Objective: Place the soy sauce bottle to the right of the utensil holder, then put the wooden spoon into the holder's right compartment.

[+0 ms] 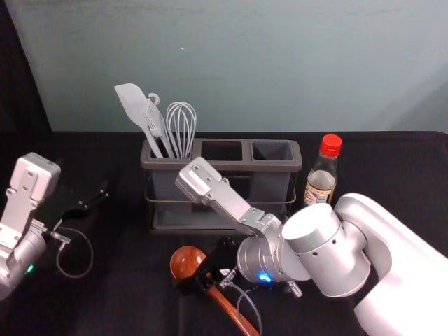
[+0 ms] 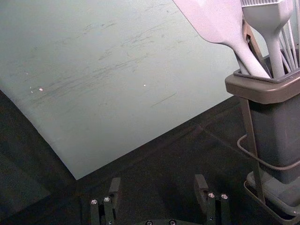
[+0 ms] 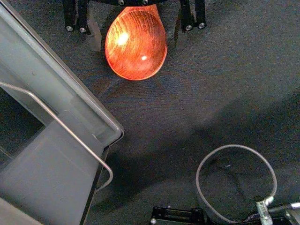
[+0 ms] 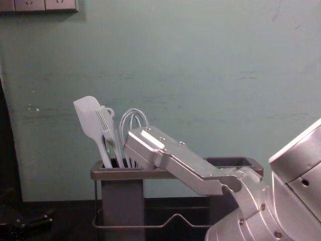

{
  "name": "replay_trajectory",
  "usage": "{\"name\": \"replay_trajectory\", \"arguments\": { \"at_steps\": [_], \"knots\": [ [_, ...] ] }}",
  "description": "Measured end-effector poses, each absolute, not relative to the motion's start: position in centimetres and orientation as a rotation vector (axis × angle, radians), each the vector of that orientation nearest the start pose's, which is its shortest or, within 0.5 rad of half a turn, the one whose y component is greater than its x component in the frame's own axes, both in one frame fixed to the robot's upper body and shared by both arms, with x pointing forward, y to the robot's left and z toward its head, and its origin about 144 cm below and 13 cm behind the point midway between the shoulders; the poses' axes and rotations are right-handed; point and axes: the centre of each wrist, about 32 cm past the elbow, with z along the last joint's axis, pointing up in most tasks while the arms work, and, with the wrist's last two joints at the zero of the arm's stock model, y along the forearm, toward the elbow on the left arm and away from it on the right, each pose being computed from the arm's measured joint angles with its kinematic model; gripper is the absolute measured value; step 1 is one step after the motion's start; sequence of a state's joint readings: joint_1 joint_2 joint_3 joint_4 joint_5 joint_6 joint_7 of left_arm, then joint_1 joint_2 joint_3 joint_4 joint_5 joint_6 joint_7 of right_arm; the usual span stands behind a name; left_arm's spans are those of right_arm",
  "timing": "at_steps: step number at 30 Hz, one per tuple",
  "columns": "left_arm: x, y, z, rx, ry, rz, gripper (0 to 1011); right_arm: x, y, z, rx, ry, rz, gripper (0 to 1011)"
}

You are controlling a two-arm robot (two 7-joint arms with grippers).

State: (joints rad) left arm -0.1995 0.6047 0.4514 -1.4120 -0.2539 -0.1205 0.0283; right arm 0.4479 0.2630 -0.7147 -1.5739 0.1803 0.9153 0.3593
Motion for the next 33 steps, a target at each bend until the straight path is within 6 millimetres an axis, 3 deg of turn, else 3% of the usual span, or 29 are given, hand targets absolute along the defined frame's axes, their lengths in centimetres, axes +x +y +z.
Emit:
{"name": "replay_trajectory", "arguments": {
  "at_steps": [33],
  "knots": [
    [48.86, 30.97, 113.98, 0.304, -0.285, 1.248, 1011, 50.55, -9.04, 122.45, -0.8, 0.171, -0.644, 1002]
  ]
}}
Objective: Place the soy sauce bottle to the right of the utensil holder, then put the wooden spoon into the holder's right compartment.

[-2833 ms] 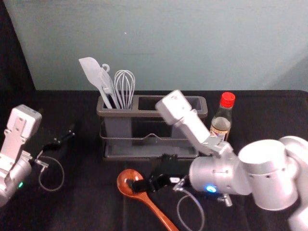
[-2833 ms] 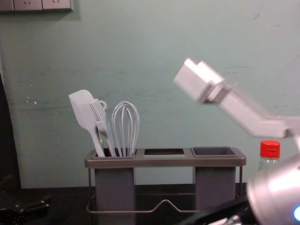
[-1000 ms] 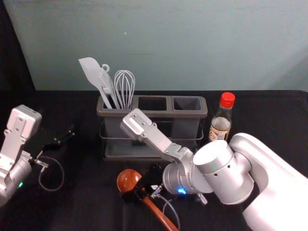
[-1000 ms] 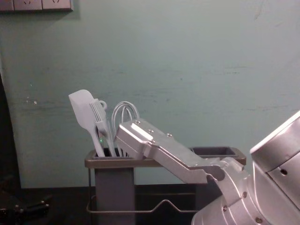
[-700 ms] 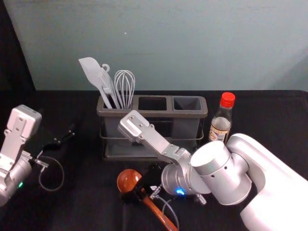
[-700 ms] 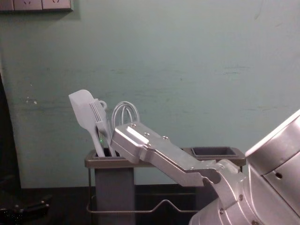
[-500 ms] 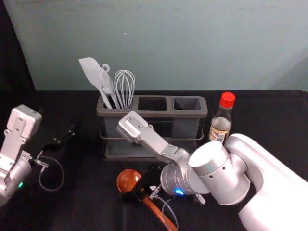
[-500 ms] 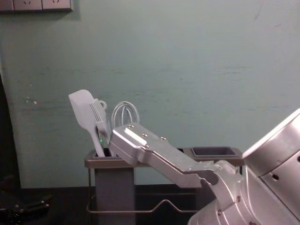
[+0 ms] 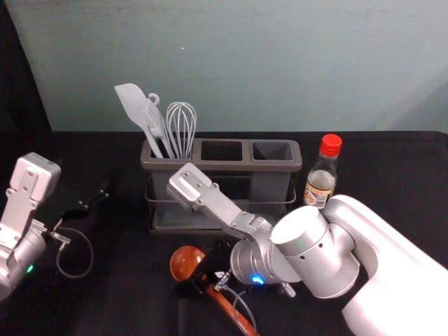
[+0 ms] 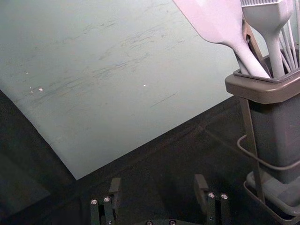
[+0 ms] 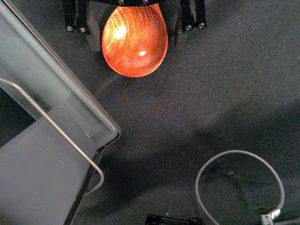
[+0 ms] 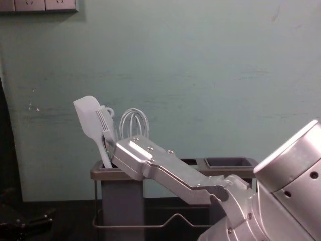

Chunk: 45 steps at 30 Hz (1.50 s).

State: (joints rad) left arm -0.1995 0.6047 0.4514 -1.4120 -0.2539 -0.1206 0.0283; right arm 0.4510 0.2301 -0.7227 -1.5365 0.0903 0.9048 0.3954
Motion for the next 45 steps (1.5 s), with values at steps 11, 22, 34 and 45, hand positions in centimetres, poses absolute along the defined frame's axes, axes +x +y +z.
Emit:
{"name": "replay_trajectory", "arguments": {
  "at_steps": [11, 22, 34, 45],
  "knots": [
    [48.86, 30.97, 113.98, 0.304, -0.285, 1.248, 1011, 50.67, -8.93, 122.13, -0.802, 0.181, -0.641, 1003],
    [48.86, 30.97, 113.98, 0.304, -0.285, 1.248, 1011, 50.71, -8.92, 121.93, -0.806, 0.176, -0.64, 1003],
    [48.86, 30.97, 113.98, 0.304, -0.285, 1.248, 1011, 50.7, -8.95, 121.97, -0.805, 0.178, -0.641, 954],
    [48.86, 30.96, 113.98, 0.304, -0.285, 1.248, 1011, 50.69, -8.95, 122.0, -0.805, 0.179, -0.641, 838]
  ]
}}
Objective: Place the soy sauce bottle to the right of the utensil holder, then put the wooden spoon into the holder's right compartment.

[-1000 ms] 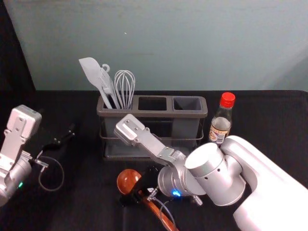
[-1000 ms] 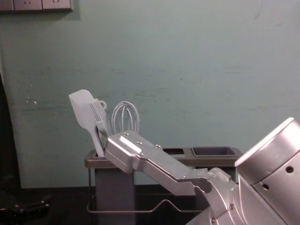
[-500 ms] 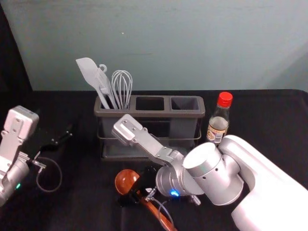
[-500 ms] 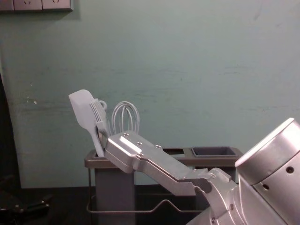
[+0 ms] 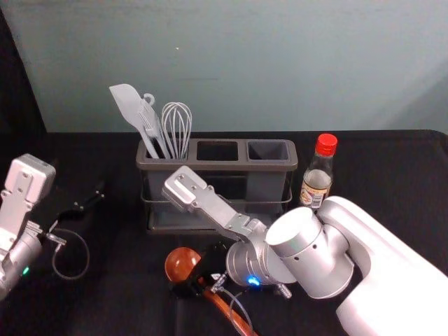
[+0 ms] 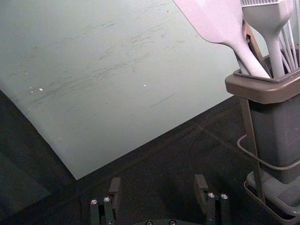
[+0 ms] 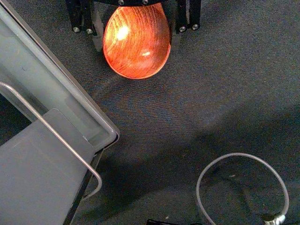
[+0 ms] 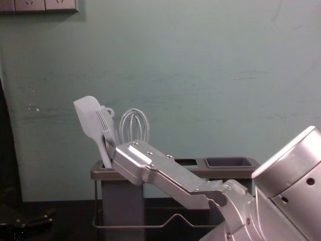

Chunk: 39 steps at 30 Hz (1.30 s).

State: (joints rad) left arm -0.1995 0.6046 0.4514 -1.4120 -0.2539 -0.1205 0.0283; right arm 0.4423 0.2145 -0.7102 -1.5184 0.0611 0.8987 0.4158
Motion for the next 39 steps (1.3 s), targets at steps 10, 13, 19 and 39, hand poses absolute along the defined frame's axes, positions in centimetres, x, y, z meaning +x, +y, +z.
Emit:
{"name": "replay_trajectory", "arguments": {
  "at_steps": [10, 13, 19, 39],
  "knots": [
    [48.9, 31.0, 114.0, 0.304, -0.285, 1.248, 1012, 49.8, -10.1, 122.7, -0.705, 0.123, -0.666, 838],
    [48.9, 31.0, 114.0, 0.304, -0.285, 1.248, 1011, 49.1, -10.7, 123.3, -0.641, 0.077, -0.668, 838],
    [48.9, 31.0, 114.0, 0.304, -0.285, 1.248, 1011, 47.4, -12.1, 124.3, -0.492, -0.034, -0.647, 838],
    [48.9, 31.0, 114.0, 0.304, -0.285, 1.248, 1011, 43.1, -18.0, 124.9, 0.031, -0.372, -0.708, 838]
  ]
}}
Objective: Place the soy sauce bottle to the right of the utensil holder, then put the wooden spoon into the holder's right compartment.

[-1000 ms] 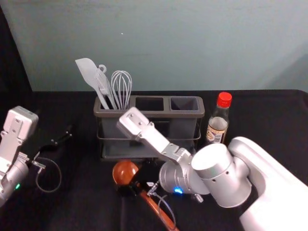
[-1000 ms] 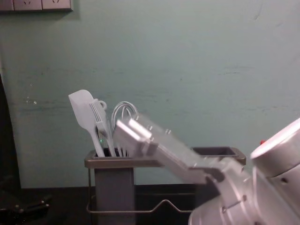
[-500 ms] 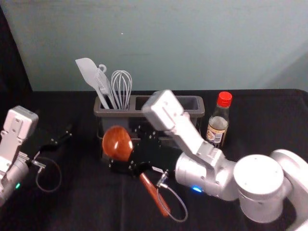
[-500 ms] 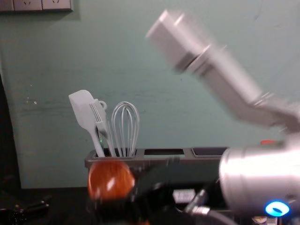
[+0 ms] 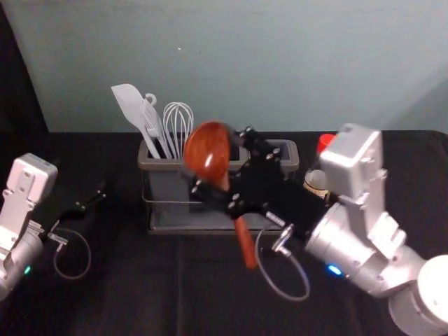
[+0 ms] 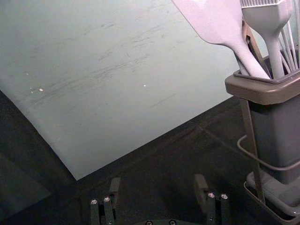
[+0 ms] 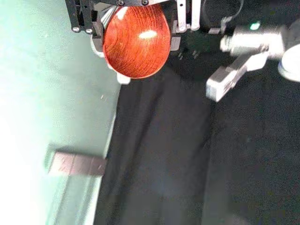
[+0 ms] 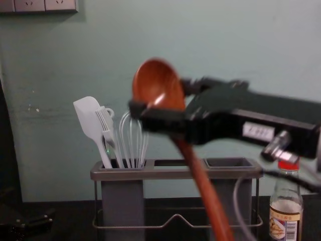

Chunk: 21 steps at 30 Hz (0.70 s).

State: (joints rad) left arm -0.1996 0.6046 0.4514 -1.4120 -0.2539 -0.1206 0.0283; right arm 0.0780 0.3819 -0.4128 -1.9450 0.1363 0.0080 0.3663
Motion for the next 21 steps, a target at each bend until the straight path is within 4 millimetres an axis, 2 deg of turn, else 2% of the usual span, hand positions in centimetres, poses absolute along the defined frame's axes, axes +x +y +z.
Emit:
{"name": "replay_trajectory", "arguments": {
  "at_steps": [9, 21],
  "knots": [
    [48.9, 31.0, 114.0, 0.304, -0.285, 1.248, 1011, 44.1, -19.5, 126.7, 0.116, -0.401, -0.753, 838],
    [48.9, 31.0, 114.0, 0.304, -0.285, 1.248, 1011, 47.7, -19.6, 129.4, 0.124, -0.438, -0.857, 838]
  ]
}}
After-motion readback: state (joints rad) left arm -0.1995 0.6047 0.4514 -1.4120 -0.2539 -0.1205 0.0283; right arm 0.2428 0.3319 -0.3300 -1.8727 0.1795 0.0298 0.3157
